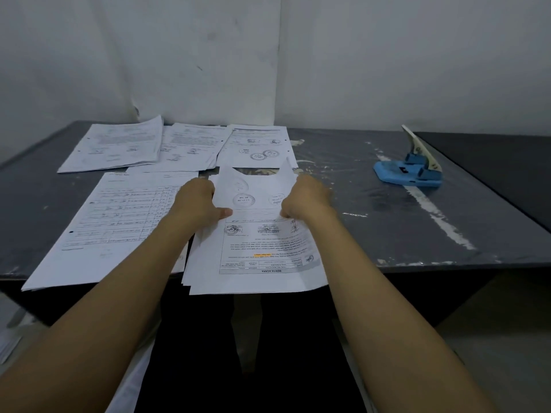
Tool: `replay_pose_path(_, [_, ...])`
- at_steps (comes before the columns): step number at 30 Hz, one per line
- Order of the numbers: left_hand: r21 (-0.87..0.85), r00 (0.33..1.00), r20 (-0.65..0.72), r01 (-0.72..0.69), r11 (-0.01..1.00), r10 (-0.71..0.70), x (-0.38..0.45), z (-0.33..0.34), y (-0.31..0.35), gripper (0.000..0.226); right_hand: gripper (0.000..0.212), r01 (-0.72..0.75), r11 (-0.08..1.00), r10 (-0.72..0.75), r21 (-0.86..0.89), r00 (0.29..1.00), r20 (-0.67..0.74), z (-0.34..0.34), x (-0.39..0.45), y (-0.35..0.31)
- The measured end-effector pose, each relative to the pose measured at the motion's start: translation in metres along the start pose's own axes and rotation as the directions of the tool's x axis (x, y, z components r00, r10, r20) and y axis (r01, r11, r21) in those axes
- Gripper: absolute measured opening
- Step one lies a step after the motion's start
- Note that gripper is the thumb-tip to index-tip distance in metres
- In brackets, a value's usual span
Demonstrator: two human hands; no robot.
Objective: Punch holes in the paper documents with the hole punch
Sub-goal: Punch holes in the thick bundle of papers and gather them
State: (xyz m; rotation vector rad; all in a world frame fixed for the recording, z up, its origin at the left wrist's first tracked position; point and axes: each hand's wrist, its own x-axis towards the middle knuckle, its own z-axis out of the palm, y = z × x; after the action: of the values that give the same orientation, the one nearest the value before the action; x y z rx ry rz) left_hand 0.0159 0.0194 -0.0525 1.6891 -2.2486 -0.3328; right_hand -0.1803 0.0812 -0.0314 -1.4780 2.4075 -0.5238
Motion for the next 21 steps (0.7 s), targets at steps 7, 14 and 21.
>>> replay_pose_path(7, [0.013,1.000,-0.010,0.006,1.000,-0.006,0.004,0.000,-0.004,0.050,0.031,-0.202,0.662,0.100,0.722,0.978,0.182,-0.022,-0.006,0.012])
replay_pose_path(14, [-0.165,0.996,0.066,0.063,0.984,-0.052,0.009,0.001,-0.016,0.102,0.038,-0.228,0.514,-0.063,0.827,0.951,0.301,-0.026,-0.004,0.025])
replay_pose_path(21, [-0.575,0.991,0.010,0.112,0.810,-0.130,0.005,-0.011,-0.013,0.111,0.048,-0.200,0.418,-0.142,0.886,0.949,0.282,-0.032,-0.002,0.035])
